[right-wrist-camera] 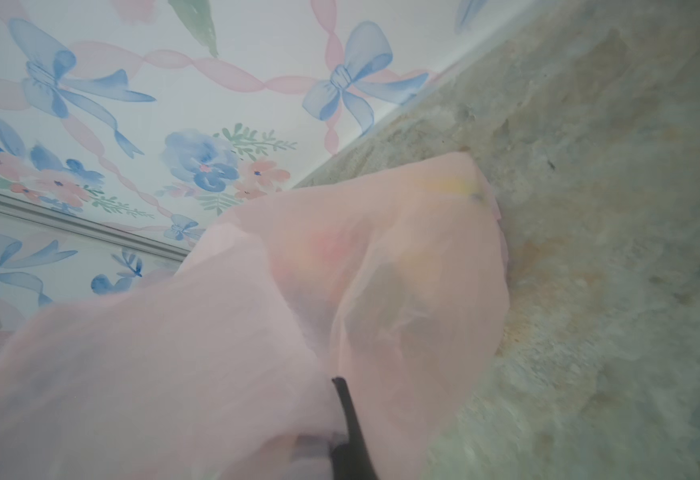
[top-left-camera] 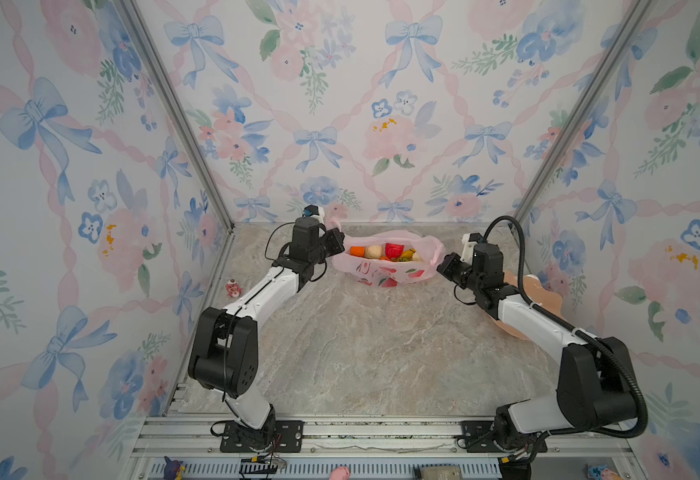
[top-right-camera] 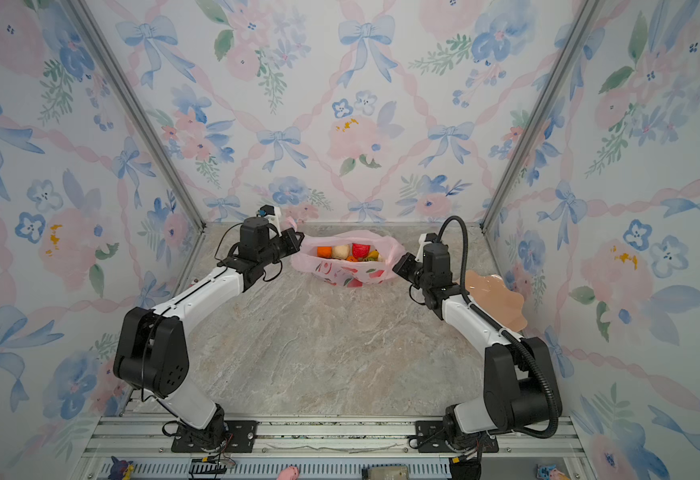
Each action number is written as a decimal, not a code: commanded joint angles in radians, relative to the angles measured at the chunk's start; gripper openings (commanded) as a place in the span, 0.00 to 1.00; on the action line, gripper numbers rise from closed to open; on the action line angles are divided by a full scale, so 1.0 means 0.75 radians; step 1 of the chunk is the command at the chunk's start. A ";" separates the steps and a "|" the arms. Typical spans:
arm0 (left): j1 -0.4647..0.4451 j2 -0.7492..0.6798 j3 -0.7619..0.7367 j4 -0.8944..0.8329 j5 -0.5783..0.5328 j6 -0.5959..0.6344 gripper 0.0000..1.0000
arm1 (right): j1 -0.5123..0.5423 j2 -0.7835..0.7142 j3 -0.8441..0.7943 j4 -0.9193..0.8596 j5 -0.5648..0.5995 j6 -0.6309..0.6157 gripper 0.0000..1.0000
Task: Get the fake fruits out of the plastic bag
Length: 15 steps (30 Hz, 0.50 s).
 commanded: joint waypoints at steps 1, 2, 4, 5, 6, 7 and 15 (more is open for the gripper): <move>0.039 0.144 -0.122 0.173 0.155 -0.093 0.01 | 0.010 0.055 -0.079 0.115 -0.013 0.071 0.00; 0.039 0.182 -0.113 0.172 0.180 -0.079 0.04 | 0.014 0.079 -0.082 0.137 -0.025 0.085 0.00; 0.038 0.221 -0.101 0.172 0.205 -0.068 0.14 | 0.028 0.114 -0.063 0.143 -0.031 0.091 0.00; 0.040 0.220 -0.102 0.172 0.205 -0.056 0.22 | 0.034 0.130 -0.046 0.139 -0.033 0.094 0.00; 0.037 0.207 -0.110 0.170 0.192 -0.047 0.30 | 0.041 0.138 -0.035 0.140 -0.033 0.094 0.00; 0.032 0.177 -0.128 0.163 0.164 -0.032 0.39 | 0.047 0.141 -0.024 0.138 -0.031 0.092 0.00; -0.047 -0.058 -0.232 -0.033 -0.073 0.101 0.80 | 0.088 0.121 0.040 0.052 0.016 0.027 0.00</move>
